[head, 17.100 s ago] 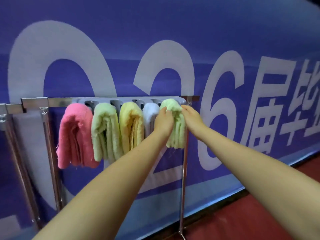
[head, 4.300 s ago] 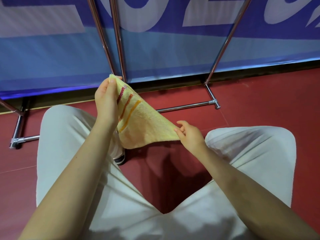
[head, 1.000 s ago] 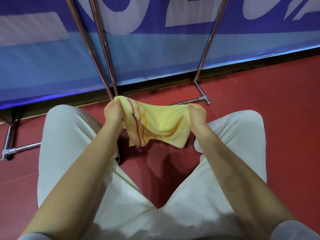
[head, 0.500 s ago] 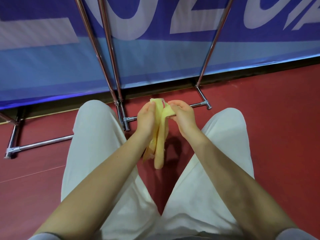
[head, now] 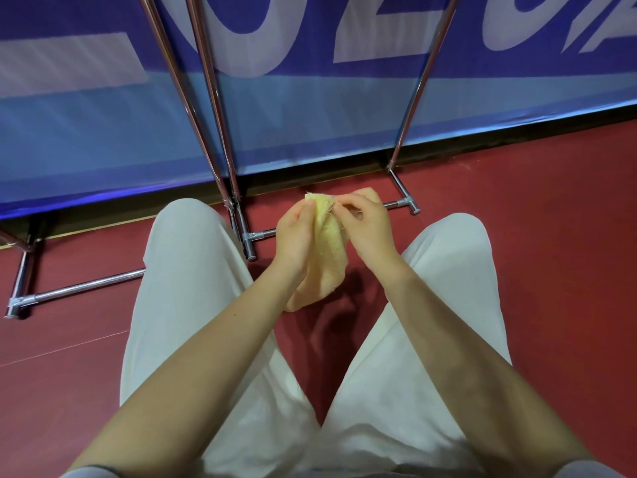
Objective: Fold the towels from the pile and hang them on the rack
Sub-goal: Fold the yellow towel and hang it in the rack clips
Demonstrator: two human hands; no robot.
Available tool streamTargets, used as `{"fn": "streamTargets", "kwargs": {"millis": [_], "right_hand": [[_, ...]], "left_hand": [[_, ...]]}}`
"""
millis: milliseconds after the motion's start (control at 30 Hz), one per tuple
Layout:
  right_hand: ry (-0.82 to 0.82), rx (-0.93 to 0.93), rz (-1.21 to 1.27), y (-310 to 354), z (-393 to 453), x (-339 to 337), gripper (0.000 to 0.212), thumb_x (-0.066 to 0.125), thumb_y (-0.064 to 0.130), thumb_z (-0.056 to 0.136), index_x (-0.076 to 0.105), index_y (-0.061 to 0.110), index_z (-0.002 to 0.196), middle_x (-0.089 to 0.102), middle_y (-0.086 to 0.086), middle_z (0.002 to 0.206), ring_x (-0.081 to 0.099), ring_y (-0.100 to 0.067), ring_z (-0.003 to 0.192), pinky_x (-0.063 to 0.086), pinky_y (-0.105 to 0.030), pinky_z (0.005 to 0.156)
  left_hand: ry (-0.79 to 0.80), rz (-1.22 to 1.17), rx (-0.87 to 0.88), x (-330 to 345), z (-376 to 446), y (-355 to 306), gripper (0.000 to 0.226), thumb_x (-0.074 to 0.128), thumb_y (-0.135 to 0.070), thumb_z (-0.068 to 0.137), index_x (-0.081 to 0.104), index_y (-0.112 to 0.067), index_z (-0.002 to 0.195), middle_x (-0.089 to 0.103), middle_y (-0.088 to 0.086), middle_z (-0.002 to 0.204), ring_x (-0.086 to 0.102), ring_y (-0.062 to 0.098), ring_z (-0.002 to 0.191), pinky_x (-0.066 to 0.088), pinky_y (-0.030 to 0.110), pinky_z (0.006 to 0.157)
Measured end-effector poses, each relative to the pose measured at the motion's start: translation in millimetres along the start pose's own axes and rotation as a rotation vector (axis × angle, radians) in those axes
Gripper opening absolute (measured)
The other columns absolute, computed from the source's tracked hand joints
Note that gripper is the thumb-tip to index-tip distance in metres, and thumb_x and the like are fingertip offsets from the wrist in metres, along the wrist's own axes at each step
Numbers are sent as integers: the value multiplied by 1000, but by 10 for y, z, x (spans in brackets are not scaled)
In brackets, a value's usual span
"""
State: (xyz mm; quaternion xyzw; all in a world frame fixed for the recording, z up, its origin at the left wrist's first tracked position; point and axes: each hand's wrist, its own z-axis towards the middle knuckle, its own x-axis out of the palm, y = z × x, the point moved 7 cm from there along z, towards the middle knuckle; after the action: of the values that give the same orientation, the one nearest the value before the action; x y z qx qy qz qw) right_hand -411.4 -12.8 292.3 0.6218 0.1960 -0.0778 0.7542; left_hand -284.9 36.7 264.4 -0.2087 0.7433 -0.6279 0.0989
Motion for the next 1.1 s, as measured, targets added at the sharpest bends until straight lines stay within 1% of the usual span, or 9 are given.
{"fn": "streamTargets", "kwargs": {"millis": [67, 233, 400, 500, 567, 667, 867, 1000, 1100], "right_hand": [[-18, -71, -58, 32, 9, -35, 8, 65, 18, 87, 72, 20, 92, 54, 16, 100, 55, -7, 102, 43, -19, 88], [48, -43, -1, 55, 25, 3, 11, 61, 17, 91, 70, 23, 94, 68, 9, 93, 61, 1, 86, 44, -12, 76], [23, -20, 45, 74, 33, 35, 7, 63, 16, 89, 68, 19, 93, 68, 5, 86, 61, -2, 78, 49, -18, 72], [-8, 20, 83, 68, 49, 22, 5, 65, 16, 88, 63, 21, 88, 65, 5, 79, 58, 0, 70, 46, -14, 65], [-10, 35, 97, 63, 58, 23, 8, 65, 15, 88, 62, 21, 85, 63, 6, 76, 56, 1, 67, 45, -12, 63], [4, 78, 130, 20, 57, 38, 11, 66, 14, 88, 62, 22, 81, 66, 1, 77, 58, -3, 69, 49, -18, 64], [40, 167, 240, -69, 52, 95, 4, 66, 12, 88, 66, 13, 84, 70, -2, 81, 66, -11, 77, 52, -23, 71], [99, 169, 293, -66, 29, 157, 6, 64, 12, 89, 68, 14, 86, 71, -1, 82, 66, -11, 78, 50, -24, 71], [143, 134, 283, -6, 4, 187, 5, 63, 12, 90, 67, 10, 92, 69, -1, 85, 64, -8, 80, 49, -19, 71]], "left_hand": [[-4, 14, 19, -2, 12, -16, 29, 44, -21, 100, 73, -23, 96, 73, 3, 101, 67, 20, 101, 50, 44, 98], [11, 41, 97, 7, 42, -83, 28, 45, -20, 101, 72, -27, 99, 73, 0, 105, 66, 16, 104, 49, 40, 100], [32, 87, 115, 40, 54, -72, 27, 44, -20, 101, 70, -18, 106, 72, 1, 102, 65, 12, 96, 51, 33, 91], [52, 95, 99, 52, 59, -77, 28, 42, -16, 101, 70, -14, 106, 72, 3, 99, 65, 10, 92, 51, 30, 88], [72, 96, 89, 61, 53, -76, 29, 41, -15, 101, 70, -16, 103, 72, -2, 95, 65, 5, 89, 51, 23, 84], [90, 110, 87, 59, 31, -87, 28, 43, -16, 101, 71, -17, 98, 71, -8, 87, 63, -1, 84, 48, 18, 80], [151, 160, 113, 12, 43, -79, 21, 56, -22, 98, 70, -13, 109, 73, 7, 101, 68, 24, 100, 53, 36, 89], [60, 223, 122, -86, 71, -82, 19, 51, -18, 98, 71, -16, 99, 71, -5, 87, 65, 7, 84, 51, 27, 80], [29, 232, 135, -148, 92, -107, 22, 49, -19, 99, 70, -14, 97, 67, -3, 83, 60, 6, 78, 48, 22, 74]]}}
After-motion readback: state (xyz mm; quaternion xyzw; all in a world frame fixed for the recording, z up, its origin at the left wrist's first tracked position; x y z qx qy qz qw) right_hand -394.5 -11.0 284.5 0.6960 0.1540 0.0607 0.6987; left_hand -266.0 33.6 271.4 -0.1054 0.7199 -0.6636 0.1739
